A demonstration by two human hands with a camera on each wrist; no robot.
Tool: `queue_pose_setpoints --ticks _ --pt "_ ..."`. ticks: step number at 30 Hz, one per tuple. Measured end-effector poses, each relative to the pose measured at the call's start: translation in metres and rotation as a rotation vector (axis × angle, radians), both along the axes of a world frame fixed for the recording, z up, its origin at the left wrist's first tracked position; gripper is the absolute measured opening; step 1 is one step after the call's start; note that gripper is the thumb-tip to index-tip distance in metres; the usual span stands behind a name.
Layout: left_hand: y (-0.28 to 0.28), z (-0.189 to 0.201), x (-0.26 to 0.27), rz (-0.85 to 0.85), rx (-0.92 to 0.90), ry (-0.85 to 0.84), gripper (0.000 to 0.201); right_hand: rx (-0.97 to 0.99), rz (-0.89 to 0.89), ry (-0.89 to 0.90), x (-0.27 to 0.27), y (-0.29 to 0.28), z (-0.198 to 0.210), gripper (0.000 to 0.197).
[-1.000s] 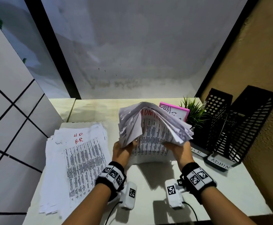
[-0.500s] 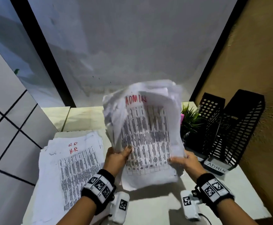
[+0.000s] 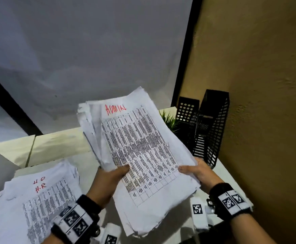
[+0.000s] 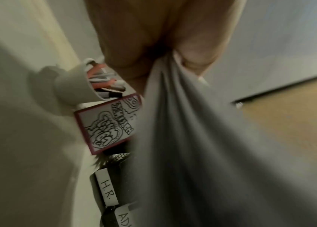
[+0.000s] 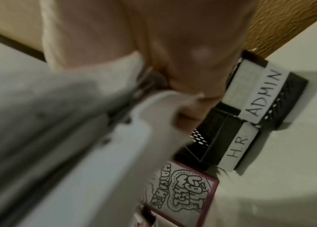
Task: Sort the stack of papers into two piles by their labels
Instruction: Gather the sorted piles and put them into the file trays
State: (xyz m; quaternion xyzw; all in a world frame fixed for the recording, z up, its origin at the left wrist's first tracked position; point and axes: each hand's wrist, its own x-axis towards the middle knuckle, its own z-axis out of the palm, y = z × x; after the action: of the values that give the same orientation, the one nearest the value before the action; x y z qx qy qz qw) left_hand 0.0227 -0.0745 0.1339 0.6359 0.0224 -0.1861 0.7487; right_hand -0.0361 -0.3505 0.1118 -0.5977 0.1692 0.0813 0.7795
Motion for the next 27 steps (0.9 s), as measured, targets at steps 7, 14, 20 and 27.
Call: queue_pose_setpoints --ticks 7,14,20,27 --pt "-0.040 0.028 0.011 -0.305 0.001 -0.030 0.048 0.110 -0.068 -0.019 -0.029 -0.043 -0.005 0.052" --pt "-0.105 0.077 0.038 -0.300 0.226 -0.335 0.023 -0.217 -0.509 -0.070 -0.011 -0.082 -0.023 0.039" --pt "-0.163 0.115 0.062 -0.412 0.498 -0.507 0.024 -0.906 -0.484 0.257 0.009 -0.113 -0.058 0.048" --pt "-0.215 0.111 0.072 -0.519 0.760 -0.656 0.023 -1.189 -0.133 0.499 0.023 -0.111 -0.062 0.031"
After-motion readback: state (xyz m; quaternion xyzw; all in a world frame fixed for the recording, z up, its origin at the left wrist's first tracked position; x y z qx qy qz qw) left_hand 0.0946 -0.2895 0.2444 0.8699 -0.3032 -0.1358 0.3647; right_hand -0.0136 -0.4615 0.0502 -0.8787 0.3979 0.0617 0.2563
